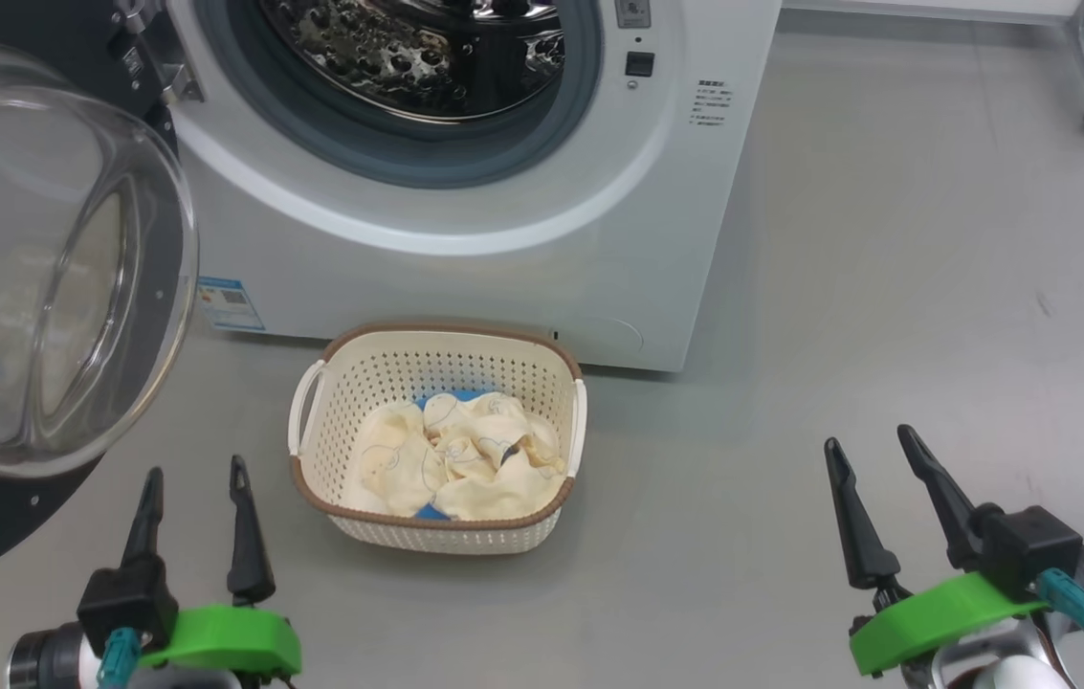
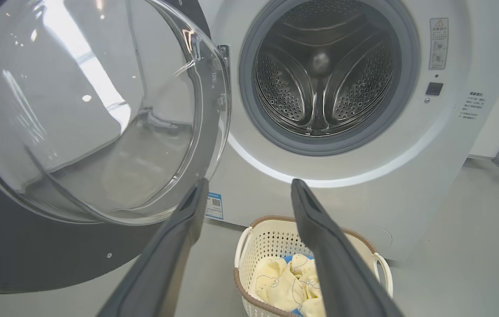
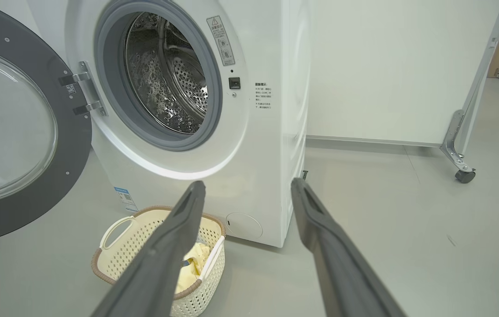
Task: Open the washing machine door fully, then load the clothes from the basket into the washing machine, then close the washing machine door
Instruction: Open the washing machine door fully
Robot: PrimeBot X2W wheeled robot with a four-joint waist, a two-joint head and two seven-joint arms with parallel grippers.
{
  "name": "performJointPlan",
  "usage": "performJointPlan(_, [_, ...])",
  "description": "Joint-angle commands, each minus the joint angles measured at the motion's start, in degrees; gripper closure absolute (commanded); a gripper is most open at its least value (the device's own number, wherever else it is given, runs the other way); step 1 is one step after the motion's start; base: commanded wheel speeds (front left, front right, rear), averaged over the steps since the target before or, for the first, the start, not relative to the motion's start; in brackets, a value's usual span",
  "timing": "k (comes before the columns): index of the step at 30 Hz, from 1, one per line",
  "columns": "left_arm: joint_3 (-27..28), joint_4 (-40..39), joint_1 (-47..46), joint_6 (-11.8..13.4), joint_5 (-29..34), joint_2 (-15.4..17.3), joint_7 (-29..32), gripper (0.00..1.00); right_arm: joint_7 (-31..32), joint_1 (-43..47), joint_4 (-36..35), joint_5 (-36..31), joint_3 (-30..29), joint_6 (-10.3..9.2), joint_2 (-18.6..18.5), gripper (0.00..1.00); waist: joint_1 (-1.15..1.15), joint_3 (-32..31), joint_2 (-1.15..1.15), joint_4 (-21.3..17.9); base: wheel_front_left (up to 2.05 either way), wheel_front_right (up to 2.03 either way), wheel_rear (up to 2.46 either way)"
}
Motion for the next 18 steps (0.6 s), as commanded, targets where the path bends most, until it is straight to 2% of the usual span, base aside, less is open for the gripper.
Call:
performJointPlan(1, [1.5,-1.3,-2.0,-0.2,0.8,0.8,-0.2,0.00,-0.5,-1.1,-1.7,-0.7,1.5,-0.16,-0.4,0.00,0.00,-0.6,0.00,-1.6,0.00,0.00,0.00])
performJointPlan(12, [-0.8,0.1,-2.4,-0.2,2.0,0.2,-0.4,0.00,-0.1,-0.8,-2.2,-1.7,1.3,-0.16,-0.4,0.00,0.00,-1.6,0.00,-7.4,0.00,0.00,0.00])
performJointPlan(18, [-1.1,1.4,-2.9,0.5,2.5,0.2,-0.5,0.00,0.2,-0.8,-2.7,-1.9,1.3,-0.16,-0.4,0.00,0.00,-1.4,0.00,-9.2,0.00,0.00,0.00])
